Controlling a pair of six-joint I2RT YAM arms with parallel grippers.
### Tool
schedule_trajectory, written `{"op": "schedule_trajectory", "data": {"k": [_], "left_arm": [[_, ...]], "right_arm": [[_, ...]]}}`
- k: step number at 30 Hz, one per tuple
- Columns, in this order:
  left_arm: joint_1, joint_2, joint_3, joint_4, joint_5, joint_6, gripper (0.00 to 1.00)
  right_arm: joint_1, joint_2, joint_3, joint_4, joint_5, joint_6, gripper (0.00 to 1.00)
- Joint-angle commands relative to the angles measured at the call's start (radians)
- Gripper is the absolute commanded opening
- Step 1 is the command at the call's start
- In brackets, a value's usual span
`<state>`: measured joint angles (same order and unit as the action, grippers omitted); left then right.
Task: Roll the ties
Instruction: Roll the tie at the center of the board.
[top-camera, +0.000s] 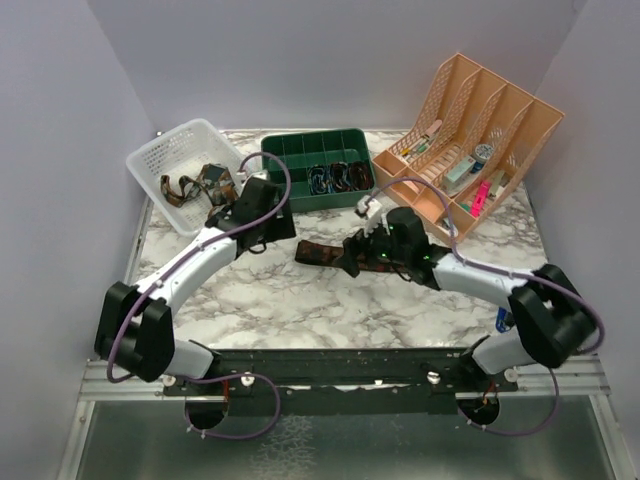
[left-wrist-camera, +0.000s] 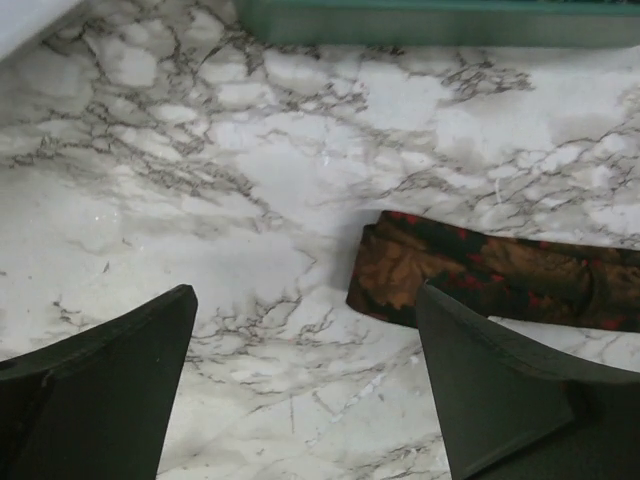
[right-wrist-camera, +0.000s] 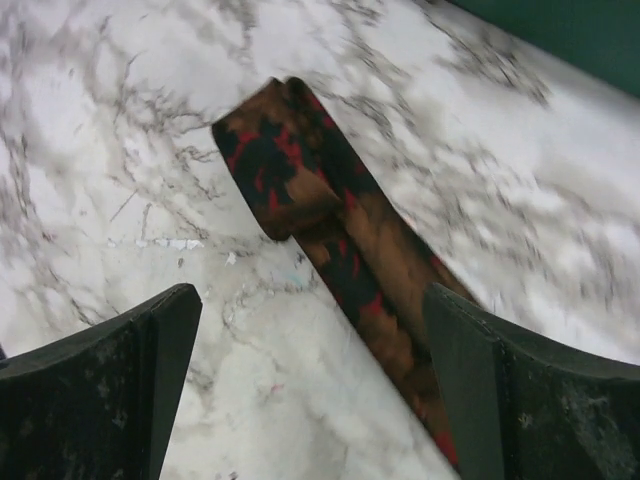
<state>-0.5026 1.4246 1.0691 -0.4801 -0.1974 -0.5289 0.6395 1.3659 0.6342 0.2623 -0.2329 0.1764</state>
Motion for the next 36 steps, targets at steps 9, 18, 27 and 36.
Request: {"op": "schedule_trajectory", "data": {"k": [9,18,27,36], "left_arm": [[0.202,-0.168,-0.261,0.129,0.268,-0.012,0.97],[0.228,-0.194,-0.268,0.101,0.260,0.028,0.99],[0.236,-0.202,-0.264,0.090,0.268,0.046,0.99],[0.238,-0.205,-0.275,0.092,0.275,0.040,0.99]], "right_arm": [[0.023,0.413,0.355,0.017,-0.513,-0.689,0.97],[0.060,0.543,0.423,0.026,-0.547,-0.738,0.94],[0.061,0.623,0.462,0.058,-0.457,-0.752,0.96],[0.061,0.673,0.477,0.074,-0.445,-0.743,0.96]]}}
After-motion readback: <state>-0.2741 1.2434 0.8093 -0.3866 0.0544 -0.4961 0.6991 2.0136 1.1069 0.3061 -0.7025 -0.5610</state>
